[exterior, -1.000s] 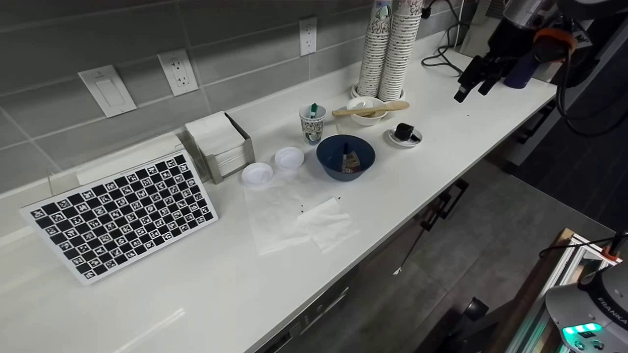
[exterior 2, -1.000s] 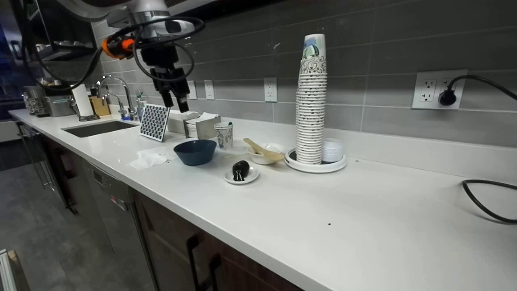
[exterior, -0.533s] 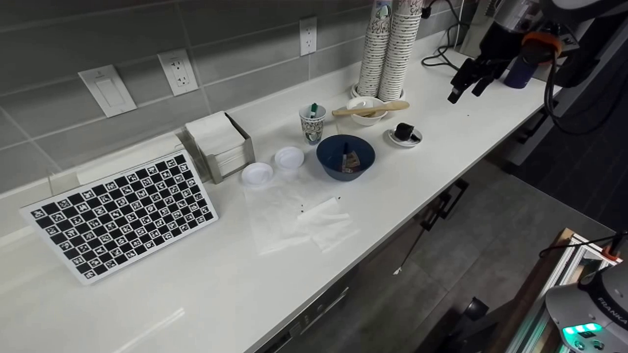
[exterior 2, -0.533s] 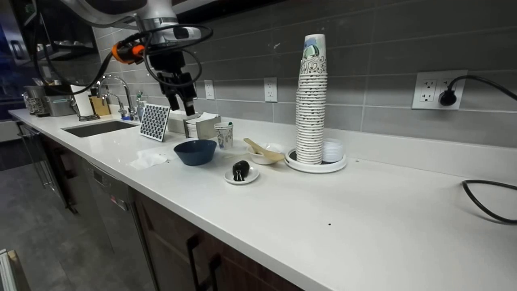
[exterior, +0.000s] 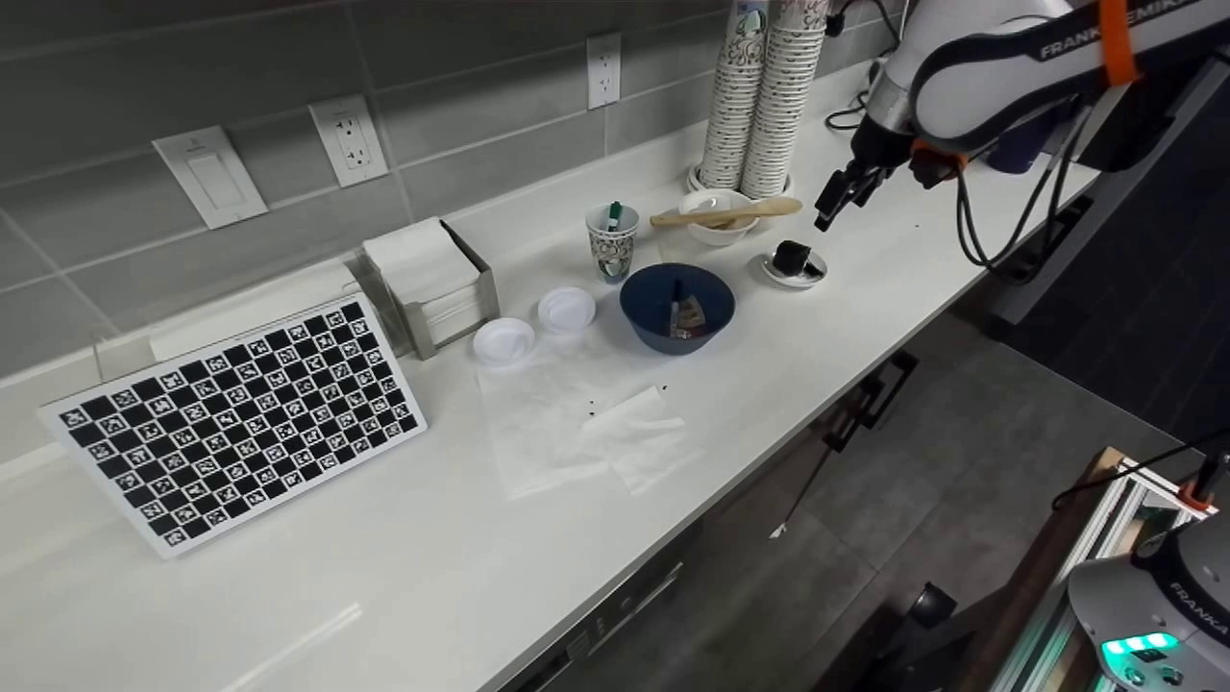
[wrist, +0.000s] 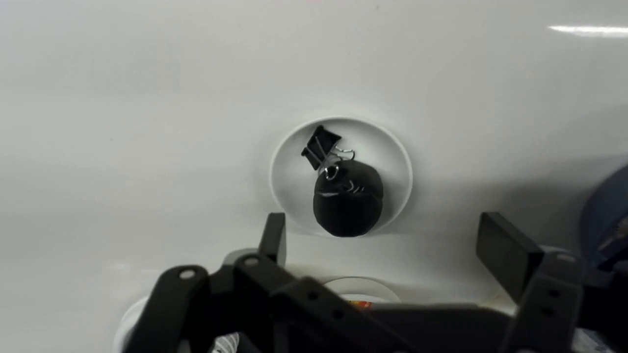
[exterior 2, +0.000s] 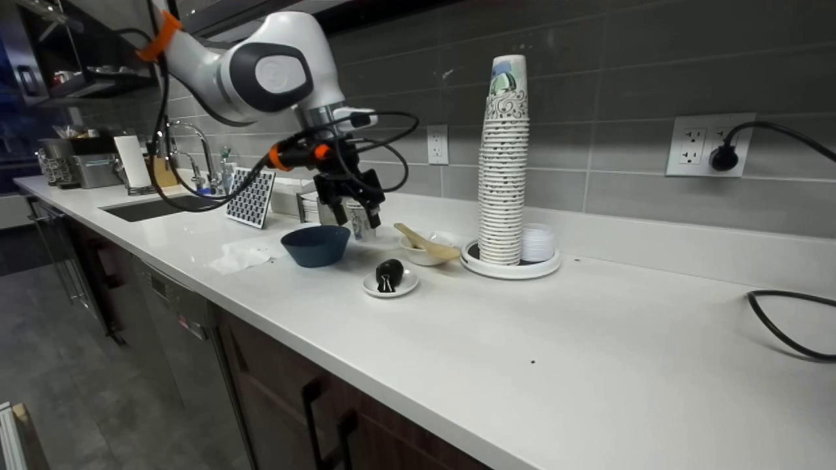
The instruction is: Pick up the black objects from the white plate and put them in the blue bowl
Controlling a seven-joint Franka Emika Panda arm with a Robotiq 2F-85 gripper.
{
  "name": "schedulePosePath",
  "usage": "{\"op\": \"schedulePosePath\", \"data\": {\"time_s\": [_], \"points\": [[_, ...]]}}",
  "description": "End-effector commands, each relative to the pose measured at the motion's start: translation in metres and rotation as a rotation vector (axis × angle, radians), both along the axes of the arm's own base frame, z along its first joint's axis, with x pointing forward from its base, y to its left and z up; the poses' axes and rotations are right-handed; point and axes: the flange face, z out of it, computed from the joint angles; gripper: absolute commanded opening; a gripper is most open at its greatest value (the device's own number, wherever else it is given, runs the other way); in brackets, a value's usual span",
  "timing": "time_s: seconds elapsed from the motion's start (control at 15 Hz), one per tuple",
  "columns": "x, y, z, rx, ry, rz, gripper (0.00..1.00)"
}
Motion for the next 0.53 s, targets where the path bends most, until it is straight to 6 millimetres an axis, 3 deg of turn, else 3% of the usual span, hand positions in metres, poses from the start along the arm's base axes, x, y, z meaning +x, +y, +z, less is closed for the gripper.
{"op": "schedulePosePath", "data": {"time_s": [0.0, 0.13, 0.27, 0.47], "points": [[0.011, -0.003, -0.009, 0.021, 0.002, 0.008, 1.00], [0.018, -0.006, -0.021, 0.026, 0.018, 0.013, 1.00], [0.018, -0.005, -0.017, 0.026, 0.012, 0.014, 1.00], [0.031, -0.011, -0.037, 0.033, -0.055, 0.013, 1.00]]}}
